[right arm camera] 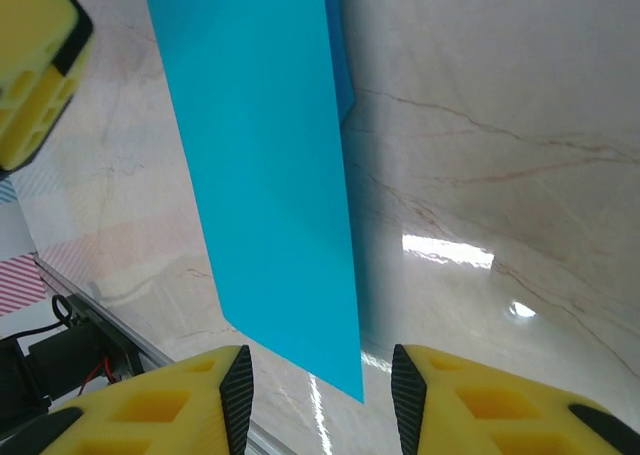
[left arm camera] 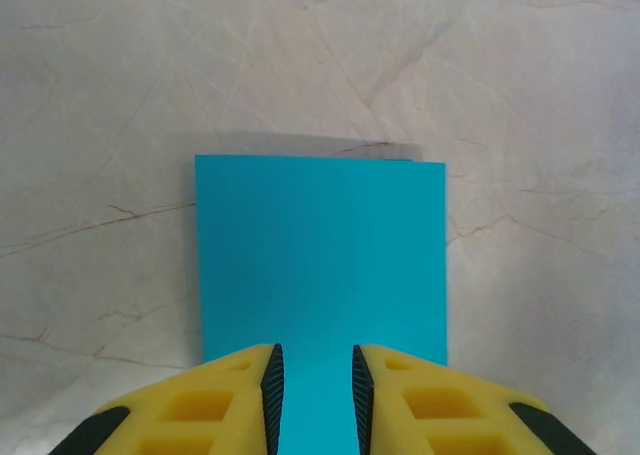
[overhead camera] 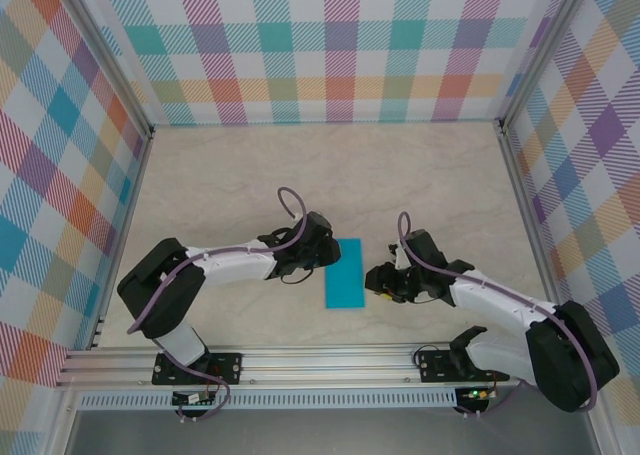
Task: Fold a paper plane with a square sheet of paper (pick it up from the middle)
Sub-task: Third fold the triangle at the center of the table.
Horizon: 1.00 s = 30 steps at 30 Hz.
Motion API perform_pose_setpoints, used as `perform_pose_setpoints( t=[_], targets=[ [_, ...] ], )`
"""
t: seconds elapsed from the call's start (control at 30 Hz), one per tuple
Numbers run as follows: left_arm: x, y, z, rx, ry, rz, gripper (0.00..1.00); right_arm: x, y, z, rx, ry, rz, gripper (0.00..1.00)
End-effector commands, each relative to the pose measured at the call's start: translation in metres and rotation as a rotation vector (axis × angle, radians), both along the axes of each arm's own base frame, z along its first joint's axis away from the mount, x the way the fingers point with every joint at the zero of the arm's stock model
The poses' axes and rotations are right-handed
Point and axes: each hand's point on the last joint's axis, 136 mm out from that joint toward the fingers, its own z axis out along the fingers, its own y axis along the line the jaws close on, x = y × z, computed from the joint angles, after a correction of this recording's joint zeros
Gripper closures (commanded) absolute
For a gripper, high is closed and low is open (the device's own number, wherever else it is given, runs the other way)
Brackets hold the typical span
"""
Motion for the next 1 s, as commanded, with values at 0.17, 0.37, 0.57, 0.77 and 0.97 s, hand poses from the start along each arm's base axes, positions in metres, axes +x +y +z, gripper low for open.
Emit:
perform_pose_setpoints(
  t=[0.17, 0.37, 0.57, 0.77, 0.97],
  targets=[
    [0.007, -0.006, -0.02, 0.046, 0.033, -0.016, 0.77, 0.023, 0.018, 0.006, 0.048, -0.015, 0.017, 0.53],
    [0.005, 0.006, -0.03, 0.098, 0.038, 0.008, 0.77, 0.028, 0.026, -0.006, 0.049, 0.045, 0.035, 0.57],
    [0.002, 0.001, -0.038, 0.098, 0.055, -0.033, 0.78, 0.033, 0.033, -0.01, 0.067, 0.06, 0.041, 0.59],
    [0.0, -0.001, -0.03, 0.09, 0.045, -0.063, 0.78, 0.038, 0.036, -0.013, 0.069, 0.065, 0.046, 0.64],
    [-0.007, -0.009, 0.002, 0.008, -0.007, -0.112, 0.7, 0.037, 0.035, -0.016, 0.072, 0.078, 0.032, 0.82]
  ],
)
